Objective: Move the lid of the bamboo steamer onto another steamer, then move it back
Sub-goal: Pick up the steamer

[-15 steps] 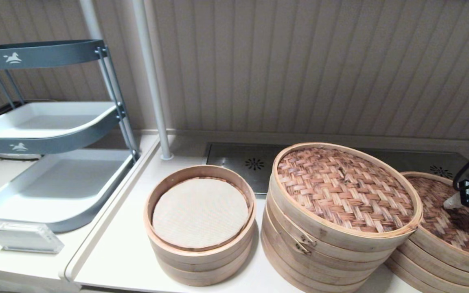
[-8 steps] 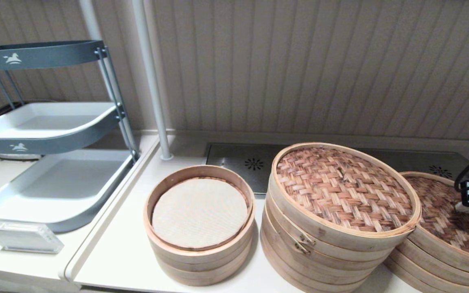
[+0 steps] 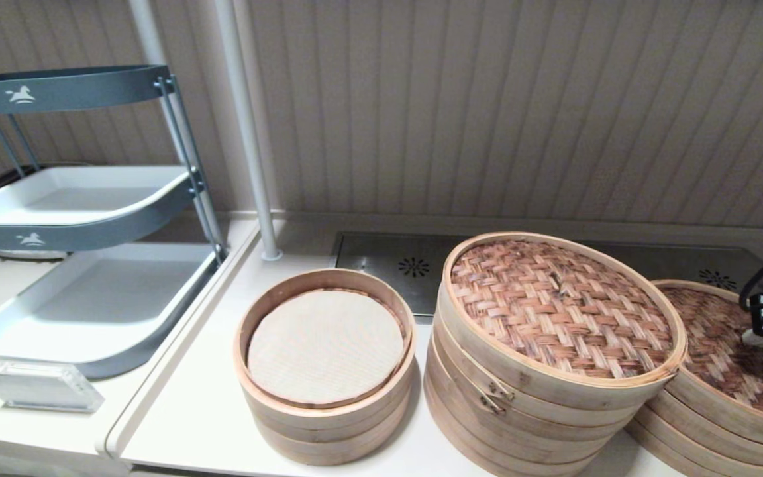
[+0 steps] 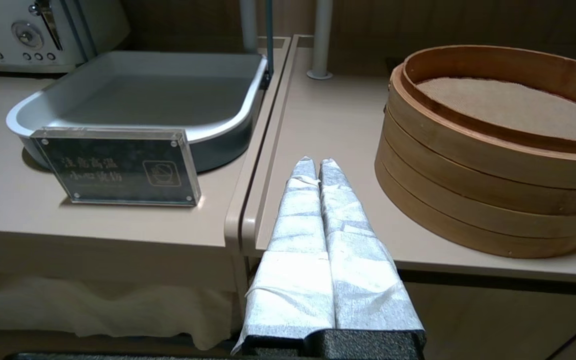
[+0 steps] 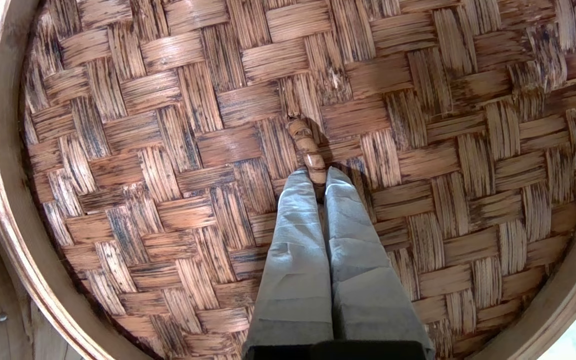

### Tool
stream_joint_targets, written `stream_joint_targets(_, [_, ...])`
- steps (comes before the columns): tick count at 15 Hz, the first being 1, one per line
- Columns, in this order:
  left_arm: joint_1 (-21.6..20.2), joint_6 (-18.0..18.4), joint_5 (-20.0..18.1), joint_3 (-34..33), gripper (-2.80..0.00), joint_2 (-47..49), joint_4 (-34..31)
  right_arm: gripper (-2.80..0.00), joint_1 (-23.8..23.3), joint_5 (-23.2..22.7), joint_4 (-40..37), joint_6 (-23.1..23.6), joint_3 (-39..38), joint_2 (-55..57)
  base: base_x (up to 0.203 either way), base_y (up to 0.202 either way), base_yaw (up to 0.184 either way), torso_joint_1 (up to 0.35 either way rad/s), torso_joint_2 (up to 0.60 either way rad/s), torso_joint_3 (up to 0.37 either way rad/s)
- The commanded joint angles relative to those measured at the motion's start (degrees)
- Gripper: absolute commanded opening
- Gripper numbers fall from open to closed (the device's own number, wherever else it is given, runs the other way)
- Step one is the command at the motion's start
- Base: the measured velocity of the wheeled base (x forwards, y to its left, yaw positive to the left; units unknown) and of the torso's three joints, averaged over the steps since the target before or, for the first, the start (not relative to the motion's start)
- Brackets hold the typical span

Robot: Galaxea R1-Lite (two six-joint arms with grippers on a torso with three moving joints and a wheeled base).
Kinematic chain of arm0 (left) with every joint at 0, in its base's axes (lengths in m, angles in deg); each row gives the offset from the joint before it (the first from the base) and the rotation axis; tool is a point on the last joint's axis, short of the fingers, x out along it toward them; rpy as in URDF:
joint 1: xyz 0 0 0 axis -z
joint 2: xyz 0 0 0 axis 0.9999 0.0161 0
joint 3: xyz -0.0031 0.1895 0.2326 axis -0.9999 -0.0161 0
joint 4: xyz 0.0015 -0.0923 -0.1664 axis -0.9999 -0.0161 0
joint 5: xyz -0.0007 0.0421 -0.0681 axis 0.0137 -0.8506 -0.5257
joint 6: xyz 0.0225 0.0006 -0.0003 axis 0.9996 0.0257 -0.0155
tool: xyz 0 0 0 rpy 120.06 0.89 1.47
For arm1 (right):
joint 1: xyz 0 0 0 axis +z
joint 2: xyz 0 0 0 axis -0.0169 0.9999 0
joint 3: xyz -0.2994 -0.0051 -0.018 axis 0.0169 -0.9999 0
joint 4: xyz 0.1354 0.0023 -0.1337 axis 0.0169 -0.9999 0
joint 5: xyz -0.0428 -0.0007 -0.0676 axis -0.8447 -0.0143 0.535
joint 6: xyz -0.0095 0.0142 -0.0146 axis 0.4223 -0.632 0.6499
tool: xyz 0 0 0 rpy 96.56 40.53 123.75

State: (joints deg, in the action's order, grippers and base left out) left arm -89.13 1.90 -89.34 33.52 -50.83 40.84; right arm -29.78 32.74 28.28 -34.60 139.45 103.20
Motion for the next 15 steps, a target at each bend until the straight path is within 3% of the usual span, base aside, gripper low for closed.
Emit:
stream_joint_targets(1, [0.05,0.02,0.03,-1.41,-2.80,-0.09,0.04,-2.80,0.04,-0.06,0.01,0.02,0.35,-1.31,0.000,0.000,0.000,0.000,0.00,0.000])
stream_joint_targets(15, [0.05,0.02,-0.05,-1.41,-2.80,-0.09,0.04,-2.80,0.24,-0.06,-0.11,0.02,3.24,-6.31,0.000,0.000,0.000,0.000,0.00,0.000])
